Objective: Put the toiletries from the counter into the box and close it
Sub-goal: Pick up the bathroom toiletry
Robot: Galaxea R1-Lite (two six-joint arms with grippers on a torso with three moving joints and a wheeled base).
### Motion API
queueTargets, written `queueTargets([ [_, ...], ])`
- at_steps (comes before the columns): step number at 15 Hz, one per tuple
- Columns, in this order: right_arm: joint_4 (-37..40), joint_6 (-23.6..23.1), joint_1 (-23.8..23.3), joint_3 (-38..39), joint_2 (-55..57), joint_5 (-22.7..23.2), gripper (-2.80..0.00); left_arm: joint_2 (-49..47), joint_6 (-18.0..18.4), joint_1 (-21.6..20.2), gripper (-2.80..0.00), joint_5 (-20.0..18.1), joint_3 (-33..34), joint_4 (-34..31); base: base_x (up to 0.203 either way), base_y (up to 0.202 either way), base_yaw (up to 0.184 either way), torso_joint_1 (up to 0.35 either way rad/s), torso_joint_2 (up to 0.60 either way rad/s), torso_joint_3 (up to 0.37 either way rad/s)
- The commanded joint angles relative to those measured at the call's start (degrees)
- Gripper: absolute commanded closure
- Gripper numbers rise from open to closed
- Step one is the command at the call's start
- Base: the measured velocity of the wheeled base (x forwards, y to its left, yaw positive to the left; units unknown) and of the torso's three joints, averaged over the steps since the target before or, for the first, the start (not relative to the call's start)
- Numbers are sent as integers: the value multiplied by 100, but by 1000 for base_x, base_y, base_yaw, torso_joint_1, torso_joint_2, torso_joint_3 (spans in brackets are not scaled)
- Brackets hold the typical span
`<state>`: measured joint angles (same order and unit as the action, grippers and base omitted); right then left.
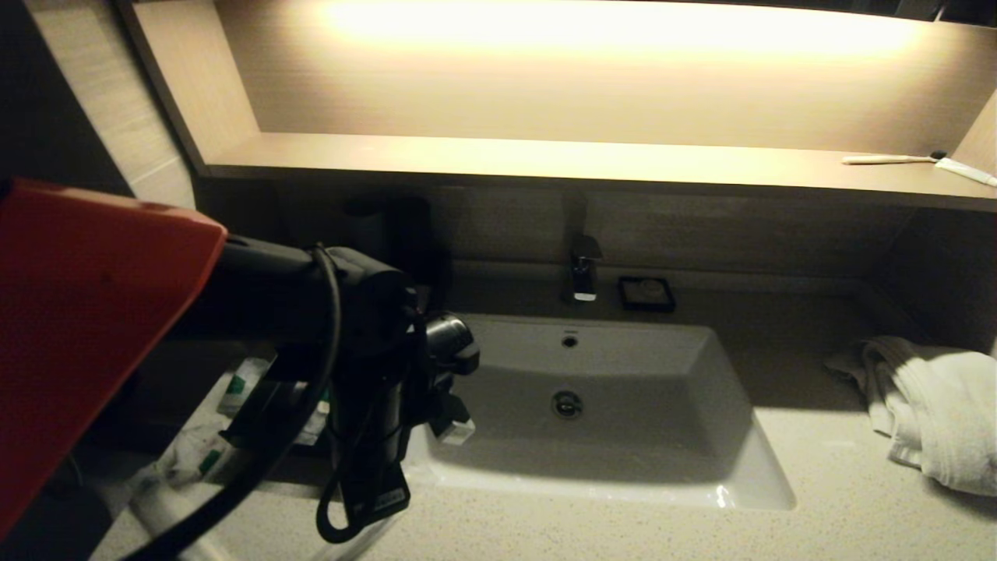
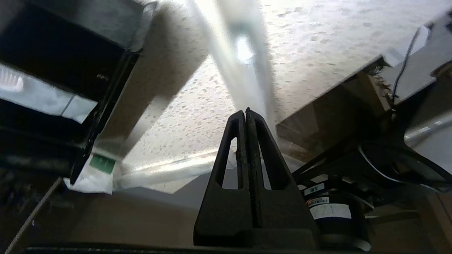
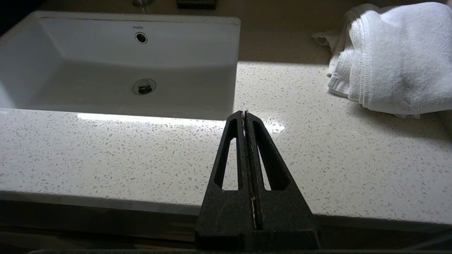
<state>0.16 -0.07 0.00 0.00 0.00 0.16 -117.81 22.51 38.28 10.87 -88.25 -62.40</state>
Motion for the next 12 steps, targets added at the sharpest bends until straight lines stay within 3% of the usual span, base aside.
queueTargets([
  [1,1,-1,0,0,0,2,0,-170,-42,4,0,153,-26,-44,0,0,0,0,0,0],
  [7,1,-1,0,0,0,2,0,-252,-123,-5,0,239,-34,-36,0,0,0,0,0,0],
  [9,-7,-1,0,0,0,2,0,-296,-252,-5,0,429,-28,-36,0,0,0,0,0,0],
  [10,1,-1,0,0,0,2,0,-352,-294,-5,-217,486,-25,-36,0,0,0,0,0,0],
  [11,-5,-1,0,0,0,2,0,-394,-319,-5,-280,495,-17,-36,0,0,0,0,0,0],
  [12,1,-1,-1,0,0,2,0,-427,-334,-5,-280,495,-21,-36,0,0,0,0,0,0],
])
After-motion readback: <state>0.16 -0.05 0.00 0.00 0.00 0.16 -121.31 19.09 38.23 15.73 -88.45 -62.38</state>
